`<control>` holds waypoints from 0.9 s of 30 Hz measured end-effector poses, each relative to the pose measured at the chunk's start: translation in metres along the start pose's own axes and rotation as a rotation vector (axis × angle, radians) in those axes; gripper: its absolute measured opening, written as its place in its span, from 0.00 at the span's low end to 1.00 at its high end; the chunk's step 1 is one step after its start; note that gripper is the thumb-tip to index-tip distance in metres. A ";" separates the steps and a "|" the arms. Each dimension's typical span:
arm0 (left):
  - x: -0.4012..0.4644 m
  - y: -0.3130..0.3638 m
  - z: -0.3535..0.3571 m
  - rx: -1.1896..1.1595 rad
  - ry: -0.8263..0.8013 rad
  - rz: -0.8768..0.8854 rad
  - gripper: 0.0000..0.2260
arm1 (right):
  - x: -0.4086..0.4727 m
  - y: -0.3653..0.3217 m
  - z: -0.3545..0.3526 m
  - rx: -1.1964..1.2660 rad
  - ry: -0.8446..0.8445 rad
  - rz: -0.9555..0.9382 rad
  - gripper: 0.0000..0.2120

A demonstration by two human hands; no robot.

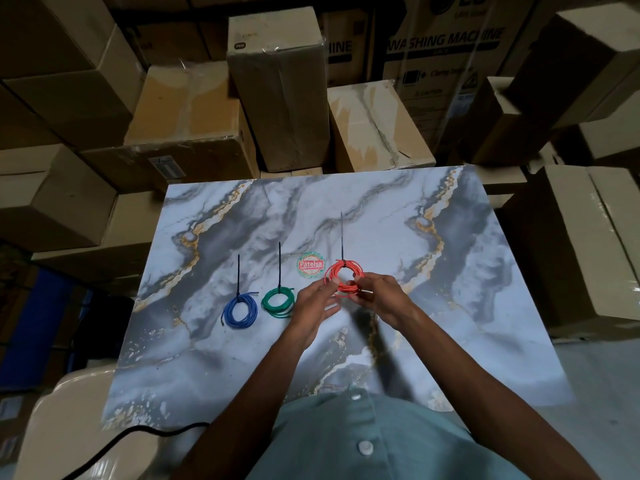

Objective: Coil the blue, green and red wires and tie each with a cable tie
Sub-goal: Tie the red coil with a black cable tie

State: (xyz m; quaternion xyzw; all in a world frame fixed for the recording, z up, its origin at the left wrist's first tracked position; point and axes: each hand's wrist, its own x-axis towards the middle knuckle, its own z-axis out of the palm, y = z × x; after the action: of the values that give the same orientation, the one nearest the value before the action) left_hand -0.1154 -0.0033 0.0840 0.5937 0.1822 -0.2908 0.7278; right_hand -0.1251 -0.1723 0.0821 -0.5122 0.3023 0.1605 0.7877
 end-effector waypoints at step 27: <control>0.008 -0.030 -0.026 0.806 0.430 0.213 0.05 | 0.022 0.031 0.021 -1.063 0.306 -0.266 0.17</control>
State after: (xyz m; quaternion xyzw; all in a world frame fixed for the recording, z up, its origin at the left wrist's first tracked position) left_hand -0.1263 0.0162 0.0506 0.8911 0.1392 -0.1324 0.4110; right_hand -0.1193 -0.1417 0.0522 -0.8893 0.2234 0.1139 0.3825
